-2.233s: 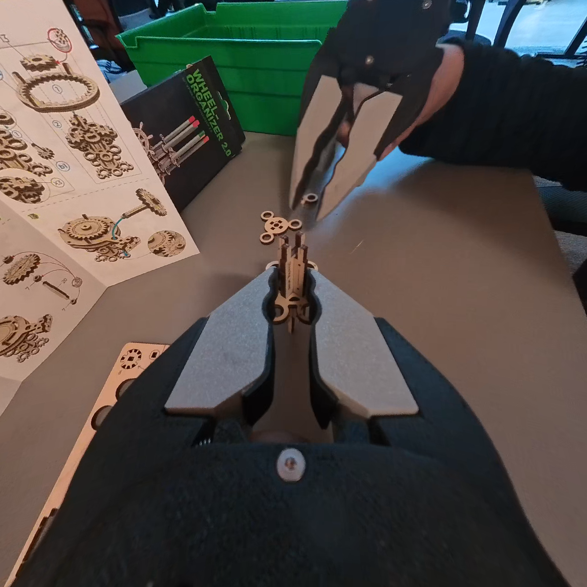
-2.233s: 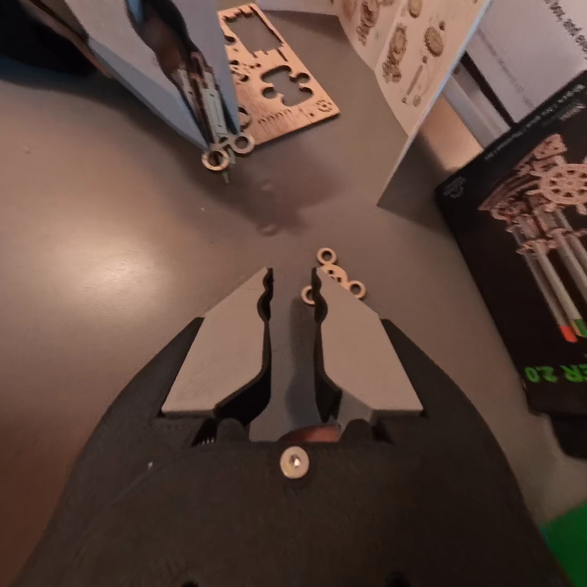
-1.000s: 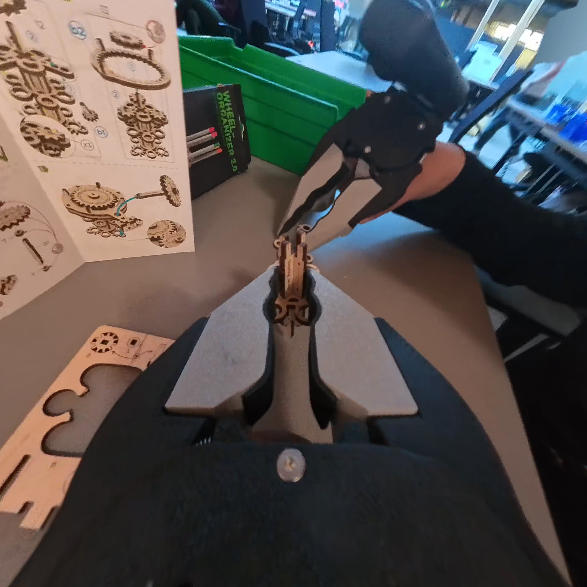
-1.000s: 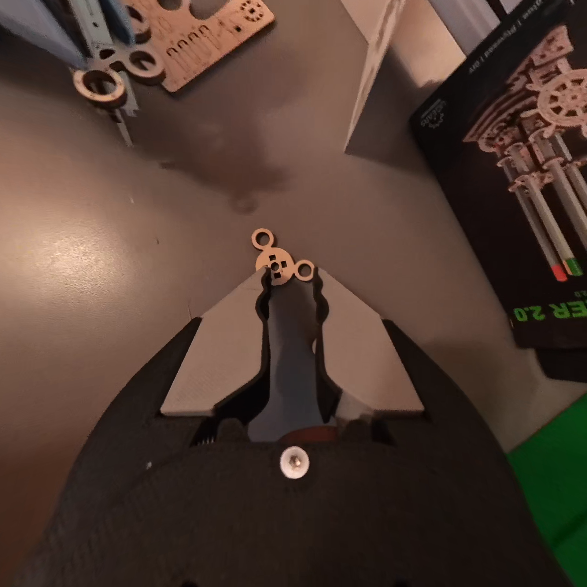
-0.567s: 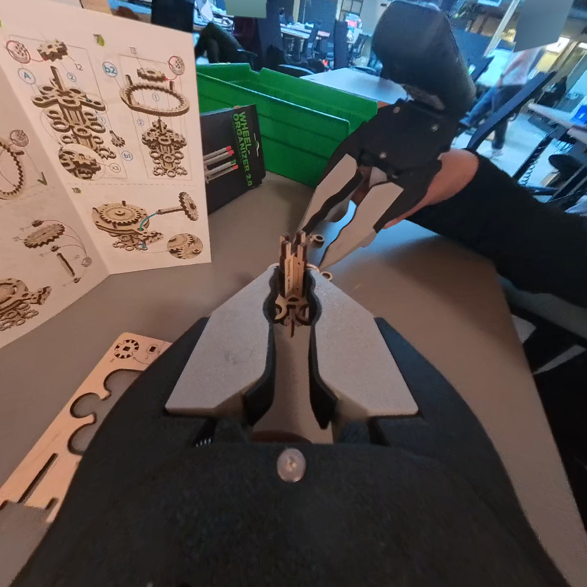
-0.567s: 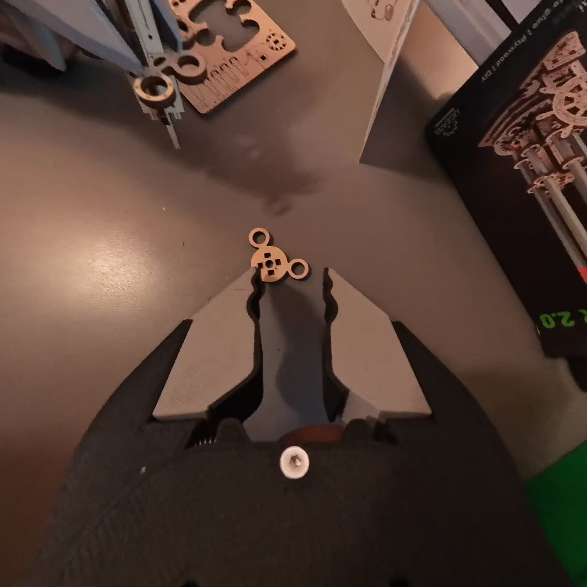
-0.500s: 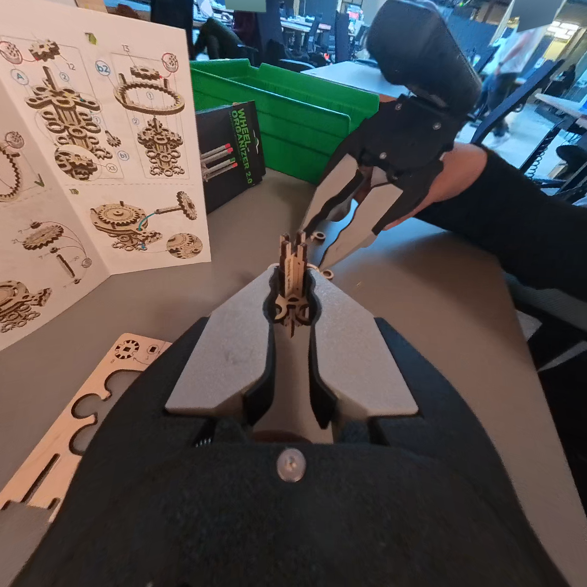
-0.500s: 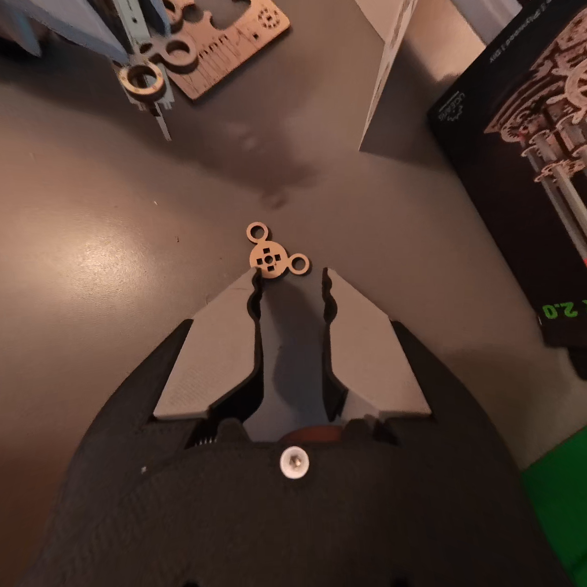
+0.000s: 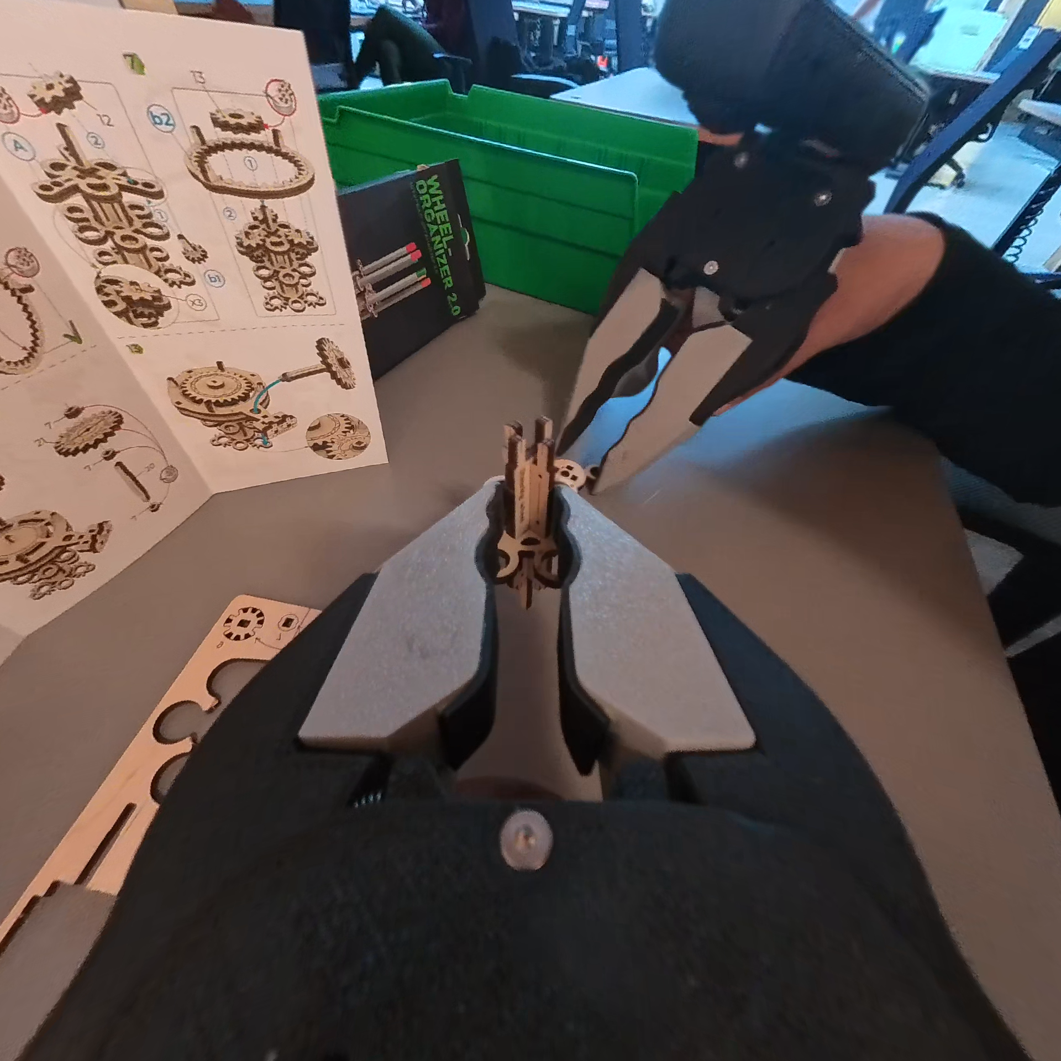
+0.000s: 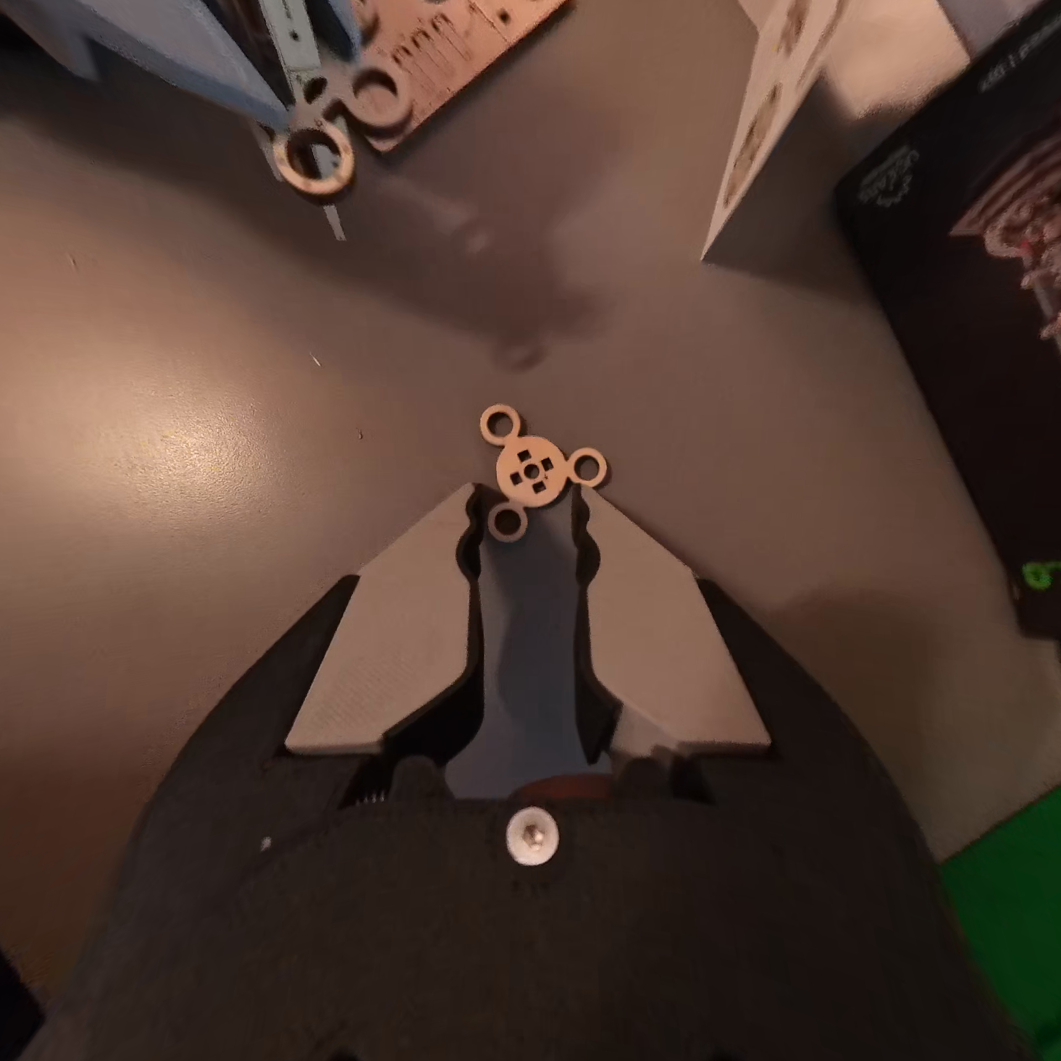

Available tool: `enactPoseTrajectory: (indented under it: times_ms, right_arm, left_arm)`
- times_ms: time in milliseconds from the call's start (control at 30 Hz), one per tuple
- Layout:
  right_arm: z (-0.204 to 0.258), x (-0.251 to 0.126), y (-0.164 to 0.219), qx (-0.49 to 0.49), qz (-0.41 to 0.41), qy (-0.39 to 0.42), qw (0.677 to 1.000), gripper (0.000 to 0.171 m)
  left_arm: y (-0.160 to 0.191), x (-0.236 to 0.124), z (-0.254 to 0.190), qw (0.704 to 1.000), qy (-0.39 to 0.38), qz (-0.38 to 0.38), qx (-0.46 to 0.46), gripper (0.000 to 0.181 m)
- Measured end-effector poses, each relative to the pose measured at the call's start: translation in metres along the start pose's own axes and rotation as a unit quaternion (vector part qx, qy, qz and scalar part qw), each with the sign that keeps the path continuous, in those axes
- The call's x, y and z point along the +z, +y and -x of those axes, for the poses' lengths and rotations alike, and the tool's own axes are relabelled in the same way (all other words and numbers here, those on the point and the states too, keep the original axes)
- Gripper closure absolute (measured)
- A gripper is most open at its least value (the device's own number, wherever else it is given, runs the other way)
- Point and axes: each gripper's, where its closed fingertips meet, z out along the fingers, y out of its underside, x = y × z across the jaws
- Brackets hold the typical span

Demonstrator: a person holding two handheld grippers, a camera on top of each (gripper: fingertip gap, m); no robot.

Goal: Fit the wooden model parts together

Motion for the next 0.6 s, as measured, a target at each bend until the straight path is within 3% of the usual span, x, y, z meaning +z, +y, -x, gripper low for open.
enactPoseTrajectory:
  times_ms: [100,167,233,600]
  right_arm:
    - [0.003,0.003,-0.006,-0.080,-0.004,-0.028,0.996,0.151]
    - [-0.002,0.002,-0.004,-0.115,0.010,-0.029,0.993,0.143]
    - [-0.011,-0.003,-0.002,-0.115,0.032,-0.014,0.993,0.137]
    - [0.000,0.002,-0.005,-0.059,0.029,-0.019,0.998,0.145]
  left_arm:
    - [0.002,0.000,-0.003,1.000,0.002,0.006,0.009,0.169]
    - [0.002,0.000,-0.004,1.000,0.002,0.008,0.015,0.169]
    - [0.003,0.000,-0.004,1.000,0.002,0.011,0.019,0.169]
    - [0.004,0.000,-0.006,1.000,0.003,0.014,0.027,0.169]
